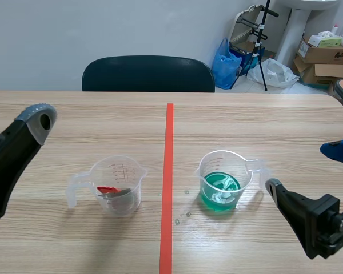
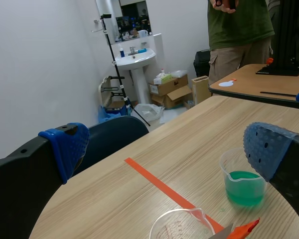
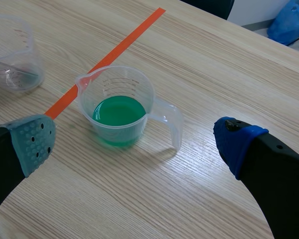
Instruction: Do the redox reaction experiment
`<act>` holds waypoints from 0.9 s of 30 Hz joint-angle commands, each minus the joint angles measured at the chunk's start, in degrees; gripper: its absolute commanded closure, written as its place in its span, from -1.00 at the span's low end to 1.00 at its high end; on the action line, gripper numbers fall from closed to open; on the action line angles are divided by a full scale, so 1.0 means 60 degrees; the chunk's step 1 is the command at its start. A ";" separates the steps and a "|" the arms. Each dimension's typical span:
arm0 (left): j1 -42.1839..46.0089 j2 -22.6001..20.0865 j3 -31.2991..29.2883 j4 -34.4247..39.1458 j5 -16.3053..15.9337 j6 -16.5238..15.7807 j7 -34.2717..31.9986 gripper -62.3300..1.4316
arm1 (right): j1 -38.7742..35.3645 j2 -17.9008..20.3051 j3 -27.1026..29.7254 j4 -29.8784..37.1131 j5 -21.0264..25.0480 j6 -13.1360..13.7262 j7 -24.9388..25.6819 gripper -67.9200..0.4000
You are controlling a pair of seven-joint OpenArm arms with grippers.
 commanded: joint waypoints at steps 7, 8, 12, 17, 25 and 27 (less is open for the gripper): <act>0.0080 0.0080 0.0080 0.0040 -0.0240 -0.0018 -0.0164 -1.00 | -0.0018 0.0076 0.0047 0.0142 0.0036 -0.0102 0.0204 -1.00; 0.0080 0.0080 0.0080 0.0040 -0.0240 -0.0018 -0.0164 -1.00 | -0.0018 0.0076 0.0047 0.0142 0.0036 -0.0102 0.0204 -1.00; 0.0080 0.0080 0.0080 0.0040 -0.0233 -0.0018 -0.0164 -1.00 | -0.0018 0.0076 0.0047 0.0142 0.0036 -0.0102 0.0204 -1.00; 0.0076 0.0080 0.0080 0.0040 -0.0211 -0.0018 -0.0168 -1.00 | -0.0018 0.0076 0.0047 0.0142 0.0036 -0.0102 0.0208 -1.00; 0.0204 0.0076 0.0066 0.0040 -0.0033 0.0390 0.0211 -1.00 | -0.0018 0.0076 0.0047 0.0142 0.0036 -0.0106 0.0208 -1.00; 0.0470 0.0076 0.0044 0.0040 -0.0007 0.0648 0.0222 -1.00 | -0.0018 0.0076 0.0047 0.0142 0.0036 -0.0106 0.0208 -1.00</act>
